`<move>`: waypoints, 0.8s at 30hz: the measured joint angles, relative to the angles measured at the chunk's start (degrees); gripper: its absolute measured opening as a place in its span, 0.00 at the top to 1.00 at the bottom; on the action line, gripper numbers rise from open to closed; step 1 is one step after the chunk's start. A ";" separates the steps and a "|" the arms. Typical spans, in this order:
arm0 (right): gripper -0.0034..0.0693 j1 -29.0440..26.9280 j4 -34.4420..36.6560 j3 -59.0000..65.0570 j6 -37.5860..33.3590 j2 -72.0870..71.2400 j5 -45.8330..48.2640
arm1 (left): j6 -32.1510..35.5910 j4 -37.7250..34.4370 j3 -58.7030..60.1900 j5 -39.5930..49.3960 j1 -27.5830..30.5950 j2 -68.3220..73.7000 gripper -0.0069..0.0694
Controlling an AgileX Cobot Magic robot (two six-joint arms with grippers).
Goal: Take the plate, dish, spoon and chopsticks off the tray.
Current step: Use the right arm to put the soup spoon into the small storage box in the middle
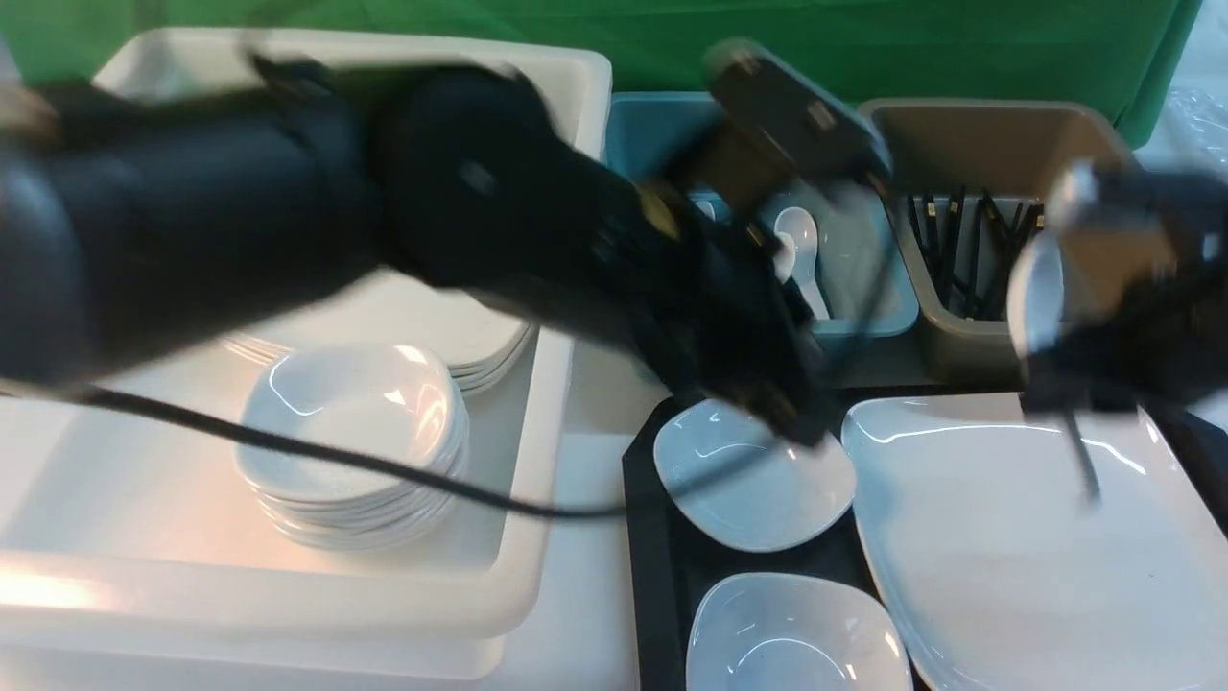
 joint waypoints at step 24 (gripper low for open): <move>0.28 8.63 0.59 -50.54 3.17 39.50 5.43 | -8.30 -0.56 0.00 4.05 15.66 -2.83 0.91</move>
